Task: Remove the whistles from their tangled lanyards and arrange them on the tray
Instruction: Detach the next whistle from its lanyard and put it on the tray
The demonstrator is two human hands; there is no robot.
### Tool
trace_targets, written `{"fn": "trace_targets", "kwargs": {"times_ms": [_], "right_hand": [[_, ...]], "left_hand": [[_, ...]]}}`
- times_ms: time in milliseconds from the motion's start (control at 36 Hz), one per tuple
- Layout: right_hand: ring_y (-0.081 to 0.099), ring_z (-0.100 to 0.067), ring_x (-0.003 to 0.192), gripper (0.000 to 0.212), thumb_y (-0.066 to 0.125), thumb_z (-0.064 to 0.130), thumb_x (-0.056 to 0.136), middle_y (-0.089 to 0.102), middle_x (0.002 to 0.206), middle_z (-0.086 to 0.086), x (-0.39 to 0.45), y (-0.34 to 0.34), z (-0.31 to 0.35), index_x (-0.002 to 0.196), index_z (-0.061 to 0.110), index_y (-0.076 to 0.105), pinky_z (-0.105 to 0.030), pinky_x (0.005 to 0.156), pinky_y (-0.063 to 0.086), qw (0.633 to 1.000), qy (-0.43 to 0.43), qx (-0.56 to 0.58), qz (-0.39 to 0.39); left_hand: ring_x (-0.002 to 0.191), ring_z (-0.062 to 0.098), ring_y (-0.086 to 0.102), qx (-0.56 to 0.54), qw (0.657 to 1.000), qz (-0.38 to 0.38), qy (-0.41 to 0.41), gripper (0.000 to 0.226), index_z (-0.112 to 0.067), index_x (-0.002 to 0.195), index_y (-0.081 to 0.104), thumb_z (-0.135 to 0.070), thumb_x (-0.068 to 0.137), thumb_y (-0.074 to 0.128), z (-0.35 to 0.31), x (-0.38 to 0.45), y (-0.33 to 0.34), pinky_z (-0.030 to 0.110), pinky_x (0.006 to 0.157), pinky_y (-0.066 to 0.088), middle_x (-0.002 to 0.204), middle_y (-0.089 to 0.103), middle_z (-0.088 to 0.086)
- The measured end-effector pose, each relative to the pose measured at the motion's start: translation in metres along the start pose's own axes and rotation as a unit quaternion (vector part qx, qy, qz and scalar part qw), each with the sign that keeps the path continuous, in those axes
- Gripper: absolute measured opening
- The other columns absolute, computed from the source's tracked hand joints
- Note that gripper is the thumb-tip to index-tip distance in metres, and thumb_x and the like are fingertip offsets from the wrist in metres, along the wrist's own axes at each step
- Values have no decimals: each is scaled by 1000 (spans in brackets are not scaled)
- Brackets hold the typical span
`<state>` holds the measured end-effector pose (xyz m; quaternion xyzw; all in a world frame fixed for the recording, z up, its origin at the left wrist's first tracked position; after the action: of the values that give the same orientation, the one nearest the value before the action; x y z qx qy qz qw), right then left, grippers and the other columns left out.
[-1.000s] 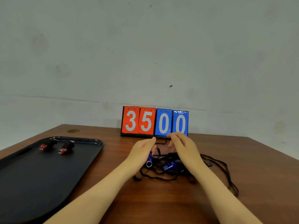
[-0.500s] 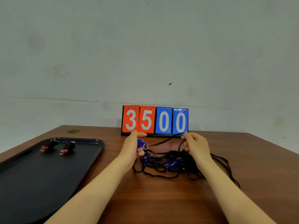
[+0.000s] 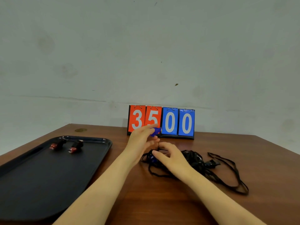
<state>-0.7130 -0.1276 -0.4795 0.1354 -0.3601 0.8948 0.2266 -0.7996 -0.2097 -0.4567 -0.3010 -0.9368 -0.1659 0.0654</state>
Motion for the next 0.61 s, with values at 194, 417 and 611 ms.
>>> {"fn": "trace_targets", "kwargs": {"times_ms": [194,417,611], "right_hand": [[64,-24,96,31,47,25,99,71,84,-2,0,-24,-20,81,11,67,-34,92,48,969,78,229,-56],[29,-11,45,33,44,25,102,32,49,3,3,-49,-50,72,11,50,-25,49,31,836,164,505,-143],[23,-6,37,32,41,24,102,30,47,7,4,-72,-72,75,12,55,-18,33,21,753,141,618,-178]], "left_hand": [[92,18,63,25,999,-13,15,19,-14,111,65,-9,96,55,6,7,-9,32,82,57,114,59,8],[117,12,53,552,824,19,128,41,-21,139,50,-22,98,53,19,17,-13,22,95,40,130,54,0],[103,7,51,623,771,56,115,34,-25,129,57,-26,96,56,30,16,-14,22,92,43,119,56,-5]]}}
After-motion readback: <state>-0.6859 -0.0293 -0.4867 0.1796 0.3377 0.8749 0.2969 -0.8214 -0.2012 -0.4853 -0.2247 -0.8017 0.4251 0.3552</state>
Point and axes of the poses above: each hand's wrist, its own x-axis towards the middle knuckle, its own y-axis out of the palm, z = x × y, the point moved 9 cm from there along x, towards the middle knuckle
